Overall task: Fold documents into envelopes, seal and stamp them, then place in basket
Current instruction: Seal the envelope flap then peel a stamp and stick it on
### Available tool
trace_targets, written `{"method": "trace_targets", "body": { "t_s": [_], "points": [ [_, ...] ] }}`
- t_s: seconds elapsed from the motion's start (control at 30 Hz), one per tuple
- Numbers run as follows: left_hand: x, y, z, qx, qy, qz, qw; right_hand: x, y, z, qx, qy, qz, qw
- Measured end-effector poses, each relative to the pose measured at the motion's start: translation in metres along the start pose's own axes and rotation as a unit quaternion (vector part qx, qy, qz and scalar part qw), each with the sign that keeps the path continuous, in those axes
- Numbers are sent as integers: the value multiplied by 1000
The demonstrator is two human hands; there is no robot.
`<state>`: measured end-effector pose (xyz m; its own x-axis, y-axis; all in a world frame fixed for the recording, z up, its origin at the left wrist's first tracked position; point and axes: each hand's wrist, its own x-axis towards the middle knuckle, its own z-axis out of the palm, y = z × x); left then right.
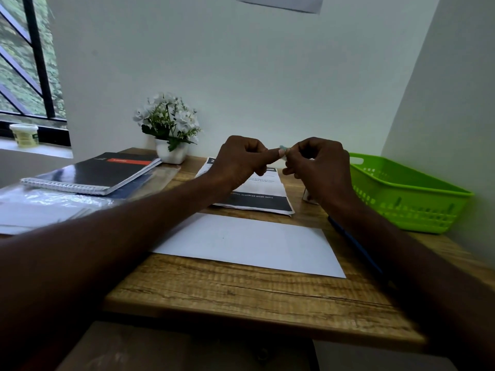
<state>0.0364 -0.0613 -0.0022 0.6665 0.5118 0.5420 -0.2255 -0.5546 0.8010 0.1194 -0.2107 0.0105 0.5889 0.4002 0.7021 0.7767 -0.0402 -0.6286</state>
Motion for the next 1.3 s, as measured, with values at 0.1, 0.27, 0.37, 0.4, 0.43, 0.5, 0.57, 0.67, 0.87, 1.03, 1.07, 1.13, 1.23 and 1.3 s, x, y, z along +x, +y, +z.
{"method": "trace_targets", "body": {
  "t_s": [0.1, 0.27, 0.37, 0.4, 0.43, 0.5, 0.57, 0.67, 0.87, 1.03, 1.07, 1.13, 1.23, 1.3],
  "points": [
    [3, -1, -4, -6, -1, 6, 1000, 3, 3, -3, 6, 8, 14, 1000],
    [3, 0, 0, -76, -75, -22, 994, 5, 6, -2, 7, -9, 17, 1000],
    [2, -3, 0, -105, -76, -40, 991, 6, 7, 0, -7, -19, 11, 1000],
    [2, -3, -1, -115, -74, -47, 990, 7, 8, 1, -5, -22, 10, 1000],
    [2, -2, -2, -120, -73, -52, 989, 7, 8, 1, -4, -24, 9, 1000],
    [2, -1, -2, -115, -72, -56, 989, 7, 8, 2, -3, -20, 4, 1000],
    [1, 2, -2, -93, -69, -53, 992, 7, 8, 3, -11, -12, 0, 1000],
    [0, 6, -2, -58, -54, -37, 996, 6, 7, 3, -26, -2, -6, 1000],
    [-1, 7, -4, -45, -35, 0, 998, 5, 6, 4, -23, -1, -6, 1000],
    [1, 4, -4, -37, -18, 3, 999, 5, 7, 4, -22, -3, -1, 1000],
    [1, 3, -4, -36, -11, 4, 999, 5, 7, 4, -21, -3, 1, 1000],
    [1, 2, -2, -31, -11, 9, 999, 5, 7, 3, -15, 0, 7, 1000],
    [0, 1, 0, -27, -28, 1, 999, 7, 8, -1, -10, 7, 16, 1000],
    [2, -2, -3, -24, -22, -1, 999, 8, 10, -1, -6, 8, 22, 1000]
  ]
}}
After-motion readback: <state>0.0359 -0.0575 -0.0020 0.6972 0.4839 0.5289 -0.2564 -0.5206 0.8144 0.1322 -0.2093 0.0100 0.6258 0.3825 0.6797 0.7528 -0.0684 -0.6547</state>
